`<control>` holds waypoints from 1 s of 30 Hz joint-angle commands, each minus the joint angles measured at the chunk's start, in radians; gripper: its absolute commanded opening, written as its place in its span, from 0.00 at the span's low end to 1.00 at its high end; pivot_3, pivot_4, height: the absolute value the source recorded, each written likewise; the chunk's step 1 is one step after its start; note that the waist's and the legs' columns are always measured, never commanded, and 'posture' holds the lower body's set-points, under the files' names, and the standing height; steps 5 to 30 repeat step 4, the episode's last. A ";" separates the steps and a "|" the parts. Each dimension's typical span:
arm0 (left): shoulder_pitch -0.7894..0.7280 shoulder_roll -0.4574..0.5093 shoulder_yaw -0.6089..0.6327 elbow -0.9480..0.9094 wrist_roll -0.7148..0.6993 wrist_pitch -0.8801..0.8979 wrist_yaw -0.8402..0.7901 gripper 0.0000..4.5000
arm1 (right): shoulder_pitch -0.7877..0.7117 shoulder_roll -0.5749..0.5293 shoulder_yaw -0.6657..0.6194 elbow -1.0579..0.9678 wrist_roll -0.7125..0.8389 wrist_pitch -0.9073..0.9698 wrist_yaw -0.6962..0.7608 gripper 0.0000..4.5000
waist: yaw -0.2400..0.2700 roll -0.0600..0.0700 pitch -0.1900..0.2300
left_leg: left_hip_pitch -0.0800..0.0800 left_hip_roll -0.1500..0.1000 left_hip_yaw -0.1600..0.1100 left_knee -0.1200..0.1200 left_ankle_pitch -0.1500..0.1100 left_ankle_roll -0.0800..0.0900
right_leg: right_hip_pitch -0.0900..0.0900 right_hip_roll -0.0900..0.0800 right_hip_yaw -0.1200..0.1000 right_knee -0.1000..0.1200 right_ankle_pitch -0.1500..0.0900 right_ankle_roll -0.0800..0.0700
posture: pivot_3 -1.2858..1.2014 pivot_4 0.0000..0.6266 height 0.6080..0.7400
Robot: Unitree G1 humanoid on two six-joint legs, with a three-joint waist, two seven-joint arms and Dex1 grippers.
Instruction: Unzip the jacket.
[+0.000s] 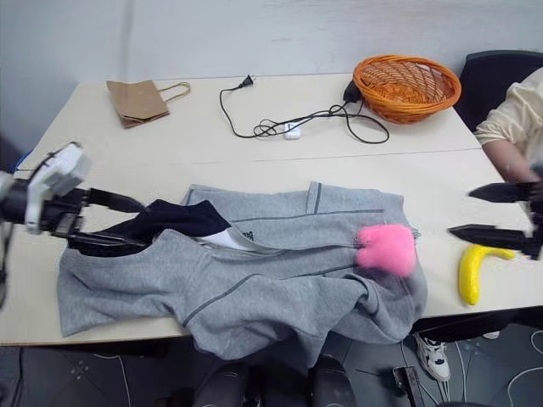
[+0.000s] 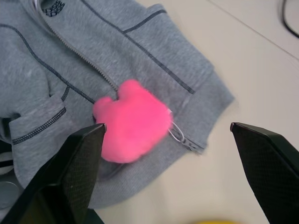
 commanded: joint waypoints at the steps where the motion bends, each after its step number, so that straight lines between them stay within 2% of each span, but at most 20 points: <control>1: -0.005 0.087 0.043 0.063 -0.015 -0.081 -0.110 1.00 | 0.018 -0.067 -0.132 0.109 -0.033 0.019 0.113 0.99 | 0.002 -0.001 0.000 | 0.000 0.000 0.000 0.000 0.000 0.000 | -0.001 -0.001 0.002 0.000 0.000 0.000 | 0.52 0.24 1.00; 4: -0.009 0.118 0.045 0.101 -0.024 -0.117 -0.112 1.00 | 0.054 -0.059 -0.201 0.152 -0.047 0.038 0.162 0.99 | 0.003 -0.001 0.001 | -0.001 0.000 -0.001 -0.001 -0.001 -0.002 | -0.002 -0.002 0.004 0.000 -0.001 -0.002 | 0.52 0.24 1.00; 30: -0.009 0.118 0.045 0.101 -0.024 -0.117 -0.112 1.00 | 0.054 -0.059 -0.201 0.152 -0.047 0.038 0.162 0.99 | 0.003 -0.001 0.001 | -0.001 0.000 -0.001 -0.001 -0.001 -0.002 | -0.002 -0.002 0.004 0.000 -0.001 -0.002 | 0.52 0.24 1.00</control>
